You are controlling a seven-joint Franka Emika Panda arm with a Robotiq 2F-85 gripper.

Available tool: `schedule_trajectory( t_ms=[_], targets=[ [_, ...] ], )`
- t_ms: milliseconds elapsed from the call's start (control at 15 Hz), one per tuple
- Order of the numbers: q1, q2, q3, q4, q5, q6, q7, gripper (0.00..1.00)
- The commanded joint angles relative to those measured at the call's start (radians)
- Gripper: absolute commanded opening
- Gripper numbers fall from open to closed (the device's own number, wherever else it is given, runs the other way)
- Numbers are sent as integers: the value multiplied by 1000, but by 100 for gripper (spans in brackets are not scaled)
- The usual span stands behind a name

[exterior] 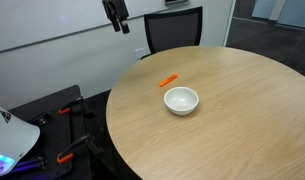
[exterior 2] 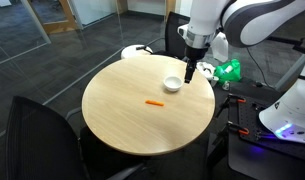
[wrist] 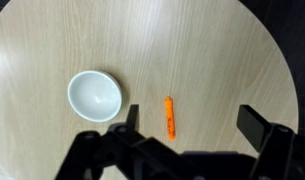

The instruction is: Move the orange marker to the right side of the table

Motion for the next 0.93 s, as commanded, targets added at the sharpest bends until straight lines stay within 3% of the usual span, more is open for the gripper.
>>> schedule_trajectory(
  t_ms=[0, 400, 867],
  targets=[
    [-15, 141, -42, 67, -41, 101, -54, 100],
    [-10, 335, -87, 161, -39, 242, -163, 100],
    [7, 535, -97, 298, -26, 280, -185, 100]
  ],
)
